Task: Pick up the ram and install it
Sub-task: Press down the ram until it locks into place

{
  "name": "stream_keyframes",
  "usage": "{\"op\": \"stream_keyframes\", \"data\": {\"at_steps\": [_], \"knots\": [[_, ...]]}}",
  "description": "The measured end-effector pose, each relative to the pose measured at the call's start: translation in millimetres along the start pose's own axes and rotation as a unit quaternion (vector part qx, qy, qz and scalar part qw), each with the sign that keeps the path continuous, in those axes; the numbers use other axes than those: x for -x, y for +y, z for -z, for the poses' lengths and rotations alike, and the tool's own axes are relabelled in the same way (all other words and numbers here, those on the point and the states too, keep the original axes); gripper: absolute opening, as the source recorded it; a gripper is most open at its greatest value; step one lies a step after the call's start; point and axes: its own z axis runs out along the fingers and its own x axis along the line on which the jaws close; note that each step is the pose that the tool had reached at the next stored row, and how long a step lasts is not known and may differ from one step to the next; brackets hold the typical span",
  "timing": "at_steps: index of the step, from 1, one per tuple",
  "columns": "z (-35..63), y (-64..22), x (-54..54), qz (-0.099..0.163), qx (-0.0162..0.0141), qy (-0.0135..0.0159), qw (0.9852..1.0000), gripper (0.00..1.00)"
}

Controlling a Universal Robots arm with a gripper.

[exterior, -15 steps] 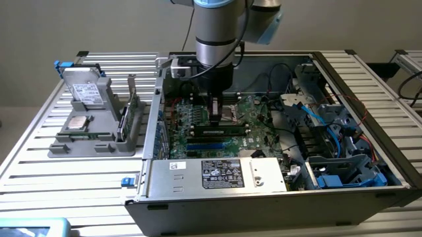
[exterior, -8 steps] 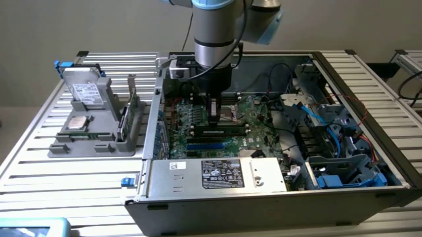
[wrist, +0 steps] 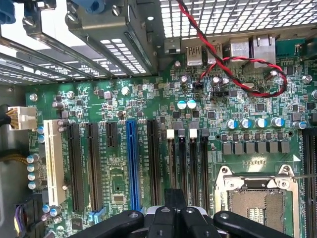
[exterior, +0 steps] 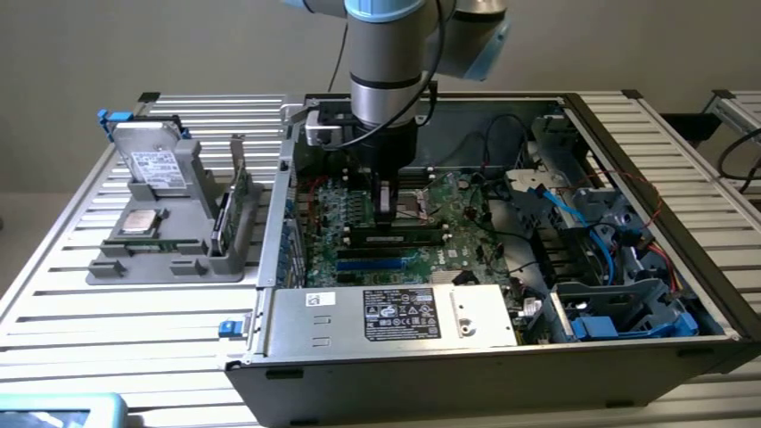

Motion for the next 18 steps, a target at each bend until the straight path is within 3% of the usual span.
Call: {"op": "stream_keyframes", "data": {"at_steps": [14, 16, 18], "knots": [[-3.3, 0.2, 0.4, 0.000, -0.0002, 0.0000, 1.0000, 0.11], [0.9, -0.9, 0.3, 0.000, -0.0007, -0.0010, 1.0000, 0.11], [8.0, -4.0, -0.5, 0.000, -0.0001, 0.0001, 1.0000, 0.11]]}}
